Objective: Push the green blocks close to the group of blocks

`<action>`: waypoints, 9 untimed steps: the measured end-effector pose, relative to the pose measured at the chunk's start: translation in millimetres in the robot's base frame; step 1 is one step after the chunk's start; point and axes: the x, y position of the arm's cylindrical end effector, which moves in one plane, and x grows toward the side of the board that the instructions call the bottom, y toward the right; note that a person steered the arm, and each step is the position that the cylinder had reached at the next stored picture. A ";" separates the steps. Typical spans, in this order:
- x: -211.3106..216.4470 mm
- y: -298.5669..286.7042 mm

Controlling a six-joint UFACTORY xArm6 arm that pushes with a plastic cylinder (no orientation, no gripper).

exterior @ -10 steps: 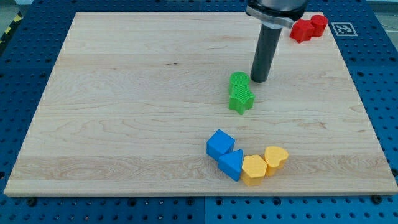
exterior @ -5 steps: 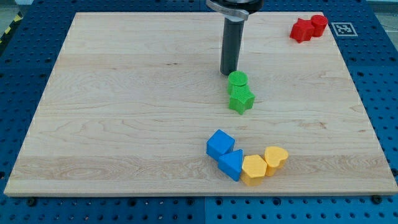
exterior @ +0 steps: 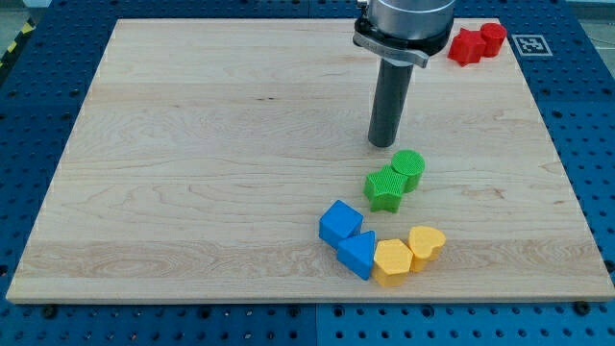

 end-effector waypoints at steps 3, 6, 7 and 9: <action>64.2 11.5; 62.4 -2.0; 83.4 -5.7; 92.5 -5.7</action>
